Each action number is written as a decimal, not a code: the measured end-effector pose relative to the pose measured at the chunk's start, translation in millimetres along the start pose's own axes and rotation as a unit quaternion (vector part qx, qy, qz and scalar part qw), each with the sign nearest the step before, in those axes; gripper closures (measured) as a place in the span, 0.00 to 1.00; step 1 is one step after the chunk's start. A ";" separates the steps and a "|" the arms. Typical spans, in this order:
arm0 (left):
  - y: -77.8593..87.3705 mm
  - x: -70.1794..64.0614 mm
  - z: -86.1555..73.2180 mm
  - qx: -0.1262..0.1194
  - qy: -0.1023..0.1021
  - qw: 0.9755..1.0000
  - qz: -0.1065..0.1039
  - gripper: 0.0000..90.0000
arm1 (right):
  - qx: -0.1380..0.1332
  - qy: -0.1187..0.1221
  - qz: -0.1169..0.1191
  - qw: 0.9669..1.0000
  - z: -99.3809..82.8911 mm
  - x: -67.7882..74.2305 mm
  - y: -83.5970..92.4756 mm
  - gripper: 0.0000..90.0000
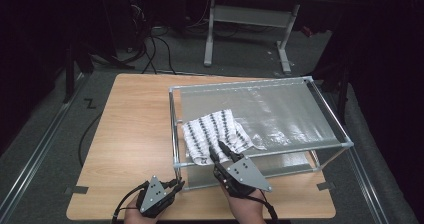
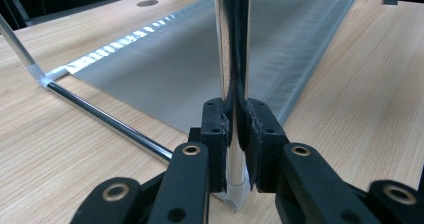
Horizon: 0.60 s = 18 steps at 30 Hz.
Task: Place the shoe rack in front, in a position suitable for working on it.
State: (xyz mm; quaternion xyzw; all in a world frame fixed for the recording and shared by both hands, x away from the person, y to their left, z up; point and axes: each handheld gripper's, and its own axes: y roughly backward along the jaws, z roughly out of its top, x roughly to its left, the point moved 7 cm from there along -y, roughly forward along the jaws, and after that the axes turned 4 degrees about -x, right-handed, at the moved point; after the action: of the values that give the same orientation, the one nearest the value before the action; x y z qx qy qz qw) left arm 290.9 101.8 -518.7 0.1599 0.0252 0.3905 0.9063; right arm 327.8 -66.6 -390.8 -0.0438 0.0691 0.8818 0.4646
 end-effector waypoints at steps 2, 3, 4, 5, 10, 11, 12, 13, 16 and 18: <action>0.1 0.2 -0.1 0.000 0.001 1.000 -0.002 0.89 | 0.002 0.002 -0.005 1.000 -0.8 -5.8 2.0 0.73; 0.2 0.3 -0.2 -0.001 0.002 1.000 -0.003 0.89 | 0.003 0.003 -0.008 1.000 -1.4 -9.1 3.3 0.73; 0.4 0.3 -0.3 -0.001 0.002 1.000 -0.003 0.89 | 0.003 0.003 -0.012 1.000 -1.9 -12.9 4.4 0.73; 0.6 0.3 -0.4 -0.001 0.002 1.000 -0.003 0.89 | 0.004 0.003 -0.016 1.000 -2.7 -16.8 5.8 0.73; 1.6 0.2 -1.0 -0.002 0.002 1.000 -0.005 0.89 | 0.006 0.002 -0.041 0.999 -7.8 -41.2 15.1 0.73; 1.8 0.8 -0.9 -0.003 -0.001 1.000 -0.003 0.89 | 0.007 0.002 -0.046 0.999 -9.4 -47.1 17.3 0.73; 2.0 0.2 -1.1 -0.002 0.000 1.000 -0.004 0.89 | 0.008 0.001 -0.050 0.999 -10.9 -52.8 19.3 0.73; 2.1 0.1 -1.1 -0.002 0.000 1.000 -0.004 0.89 | 0.009 0.002 -0.057 0.998 -12.0 -58.5 21.5 0.73; 2.3 -0.1 -1.3 -0.004 0.002 1.000 -0.003 0.89 | 0.010 0.002 -0.075 0.997 -15.1 -76.6 28.7 0.73; 2.2 -0.1 -1.4 -0.005 0.002 1.000 -0.003 0.89 | 0.013 -0.003 -0.087 0.996 -17.5 -89.9 34.8 0.72</action>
State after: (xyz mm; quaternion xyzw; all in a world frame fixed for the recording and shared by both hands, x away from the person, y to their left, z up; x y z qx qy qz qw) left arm 289.1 103.6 -519.3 0.1549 0.0254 0.3885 0.9080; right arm 350.1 -162.0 -392.5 -0.0414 0.0752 0.8370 0.5404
